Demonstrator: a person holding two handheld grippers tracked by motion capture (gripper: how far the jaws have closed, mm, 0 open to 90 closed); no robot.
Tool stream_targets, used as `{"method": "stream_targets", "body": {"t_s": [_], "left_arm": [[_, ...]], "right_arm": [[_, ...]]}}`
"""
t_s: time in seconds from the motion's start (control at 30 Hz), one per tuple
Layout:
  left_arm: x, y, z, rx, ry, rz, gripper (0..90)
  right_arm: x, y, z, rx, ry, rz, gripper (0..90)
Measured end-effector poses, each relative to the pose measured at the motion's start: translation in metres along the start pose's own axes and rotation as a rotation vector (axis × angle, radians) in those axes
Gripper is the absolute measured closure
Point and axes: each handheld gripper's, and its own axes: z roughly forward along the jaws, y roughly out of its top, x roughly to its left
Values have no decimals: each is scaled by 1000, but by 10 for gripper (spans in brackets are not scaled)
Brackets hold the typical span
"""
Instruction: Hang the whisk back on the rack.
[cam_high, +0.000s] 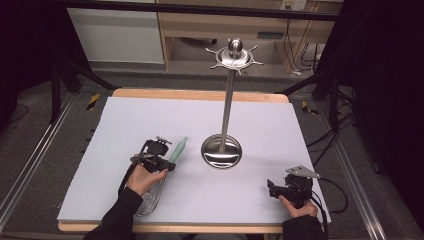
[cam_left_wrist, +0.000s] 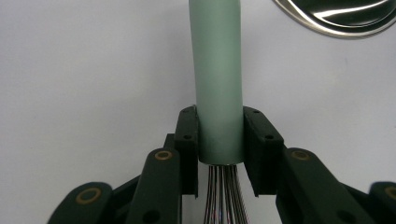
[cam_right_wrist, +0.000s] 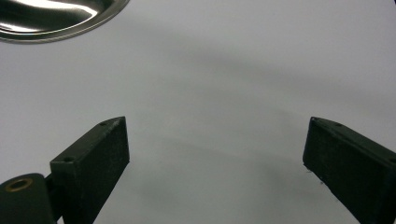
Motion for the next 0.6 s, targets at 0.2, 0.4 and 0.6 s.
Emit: {"method": "stream_targets", "body": {"t_s": [0.2,0.4,0.6], "left_arm": [[3,-7,-15,-59,-23,1,687],[8,-14,-30,-120,-40,-2,688],[13,-22,-43,-173,-53,-3,688]], "right_arm": [[0,0,0,1,-2,0,75],[0,0,0,3,-3,1,75],[0,0,0,4,-5,3,75]]}}
